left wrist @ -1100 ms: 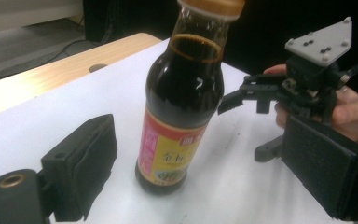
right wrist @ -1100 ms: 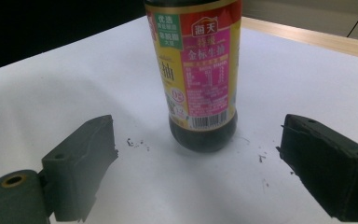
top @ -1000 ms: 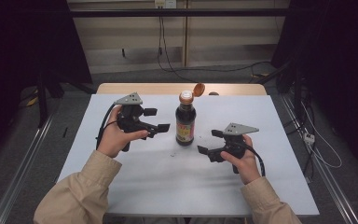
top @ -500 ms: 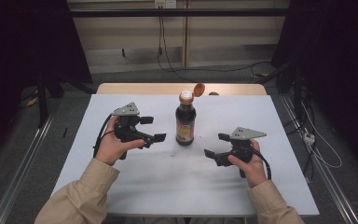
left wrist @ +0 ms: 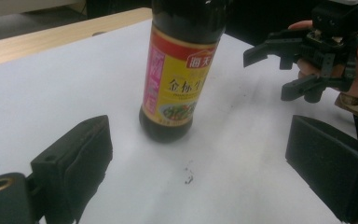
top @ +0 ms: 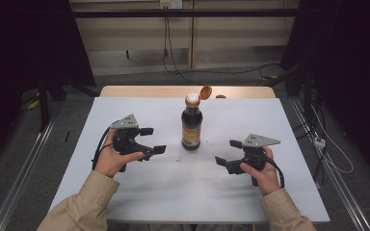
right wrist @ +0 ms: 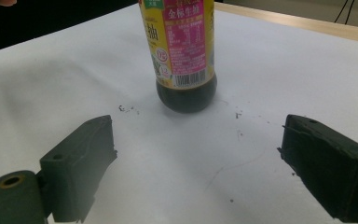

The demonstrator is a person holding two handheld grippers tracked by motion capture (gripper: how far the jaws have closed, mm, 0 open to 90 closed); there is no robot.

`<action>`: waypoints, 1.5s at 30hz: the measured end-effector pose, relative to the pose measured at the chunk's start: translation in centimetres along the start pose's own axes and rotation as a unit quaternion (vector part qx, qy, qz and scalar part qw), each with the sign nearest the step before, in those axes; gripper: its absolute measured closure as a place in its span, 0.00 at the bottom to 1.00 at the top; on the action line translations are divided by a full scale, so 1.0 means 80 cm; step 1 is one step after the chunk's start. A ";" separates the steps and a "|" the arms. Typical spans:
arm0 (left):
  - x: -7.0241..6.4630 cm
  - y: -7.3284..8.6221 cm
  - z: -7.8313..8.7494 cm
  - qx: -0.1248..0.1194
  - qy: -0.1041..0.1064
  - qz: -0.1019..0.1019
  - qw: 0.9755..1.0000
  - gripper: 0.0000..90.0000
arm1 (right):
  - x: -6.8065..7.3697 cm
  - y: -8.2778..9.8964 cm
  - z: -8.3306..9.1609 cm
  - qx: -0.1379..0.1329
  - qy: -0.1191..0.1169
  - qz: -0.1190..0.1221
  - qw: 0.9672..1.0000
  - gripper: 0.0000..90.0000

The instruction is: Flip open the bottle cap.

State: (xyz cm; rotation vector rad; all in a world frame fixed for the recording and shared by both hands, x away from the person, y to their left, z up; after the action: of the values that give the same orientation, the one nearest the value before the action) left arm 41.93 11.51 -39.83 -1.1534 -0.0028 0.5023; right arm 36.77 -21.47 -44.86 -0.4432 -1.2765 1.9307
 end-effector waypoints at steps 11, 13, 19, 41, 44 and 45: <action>0.004 0.029 0.011 0.008 -0.008 0.008 1.000 0.08 | -0.001 0.007 0.007 0.005 0.004 0.003 1.000 0.11; 0.005 0.034 0.014 0.010 -0.010 0.008 1.000 0.08 | 0.000 0.008 0.009 0.004 0.003 0.001 1.000 0.11; 0.007 0.041 0.020 0.006 -0.013 0.008 1.000 0.08 | -0.001 0.012 0.014 0.007 0.005 0.004 1.000 0.11; 0.003 0.076 0.047 0.004 -0.026 0.015 1.000 0.08 | -0.005 0.029 0.037 0.009 0.018 0.002 1.000 0.10; 0.002 0.081 0.049 0.006 -0.027 0.018 0.999 0.08 | -0.005 0.032 0.041 0.009 0.020 0.002 1.000 0.10; 0.002 0.082 0.050 0.006 -0.028 0.021 0.999 0.09 | -0.006 0.032 0.042 0.009 0.021 0.002 1.000 0.10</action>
State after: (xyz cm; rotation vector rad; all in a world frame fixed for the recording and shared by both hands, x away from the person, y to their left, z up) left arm 38.53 17.09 -43.95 -1.1288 -0.0234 0.5700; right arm 33.87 -24.42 -45.76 -0.4739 -1.2306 1.9245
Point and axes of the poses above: each handheld gripper's, and its own axes: z roughly backward along the jaws, y roughly out of its underside, x roughly to its left, the point moved 4 cm from there along -z, roughly forward along the jaws, and after that the axes turned 3 degrees about y, right-handed, at the moved point
